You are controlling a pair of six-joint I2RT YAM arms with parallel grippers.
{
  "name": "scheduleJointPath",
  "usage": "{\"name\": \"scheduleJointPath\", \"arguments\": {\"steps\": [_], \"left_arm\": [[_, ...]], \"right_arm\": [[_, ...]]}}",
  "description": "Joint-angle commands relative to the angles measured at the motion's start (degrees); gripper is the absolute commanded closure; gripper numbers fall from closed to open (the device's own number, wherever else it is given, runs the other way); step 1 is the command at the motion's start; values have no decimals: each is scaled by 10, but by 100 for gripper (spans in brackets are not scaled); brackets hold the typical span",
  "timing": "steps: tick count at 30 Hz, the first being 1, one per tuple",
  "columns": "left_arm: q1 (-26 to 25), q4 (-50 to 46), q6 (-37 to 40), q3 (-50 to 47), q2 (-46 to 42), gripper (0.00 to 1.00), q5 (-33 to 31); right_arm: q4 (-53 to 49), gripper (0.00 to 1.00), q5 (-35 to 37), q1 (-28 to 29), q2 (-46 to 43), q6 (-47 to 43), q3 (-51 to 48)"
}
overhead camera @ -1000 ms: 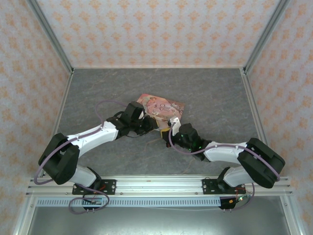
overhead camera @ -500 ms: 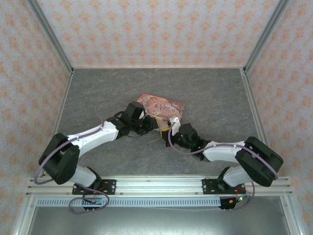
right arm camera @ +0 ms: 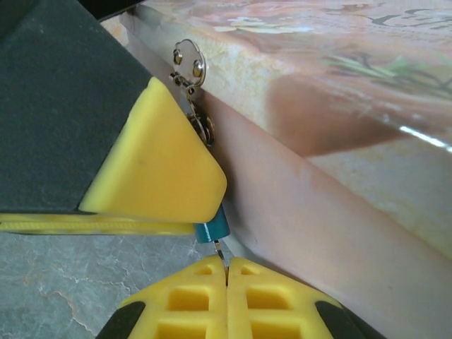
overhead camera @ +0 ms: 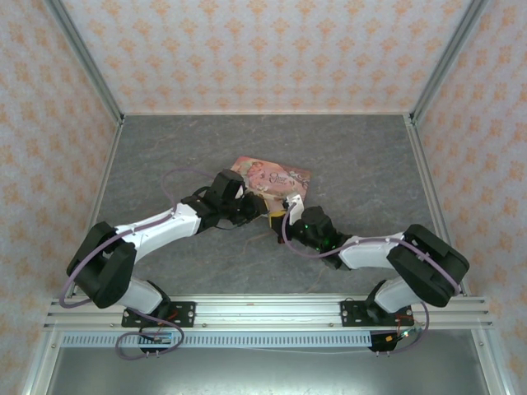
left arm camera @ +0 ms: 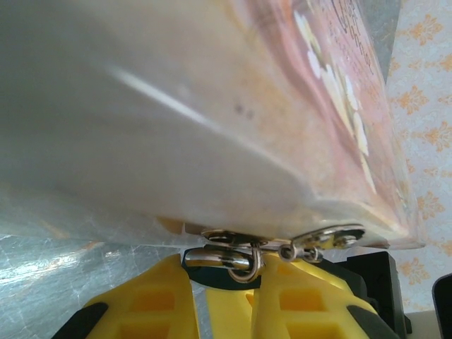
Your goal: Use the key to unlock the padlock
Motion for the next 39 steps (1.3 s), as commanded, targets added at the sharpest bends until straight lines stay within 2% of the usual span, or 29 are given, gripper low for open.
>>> {"name": "scheduleJointPath", "arguments": {"steps": [1, 9, 24, 28, 36, 39], "left_arm": [[-18, 28, -16, 21, 4, 82, 40], [-23, 42, -22, 22, 22, 82, 42], [-25, 105, -37, -10, 90, 82, 42], [-25, 117, -37, -15, 106, 79, 36], [-19, 93, -21, -15, 90, 59, 18], [-11, 93, -19, -25, 61, 46, 13]], "right_arm": [[84, 100, -28, -14, 1, 12, 2], [96, 100, -69, -27, 20, 25, 26], [152, 100, -37, -27, 106, 92, -6], [182, 100, -36, -27, 136, 121, -17], [190, 100, -12, -24, 150, 137, -30], [191, 100, -15, -24, 152, 141, -29]]}}
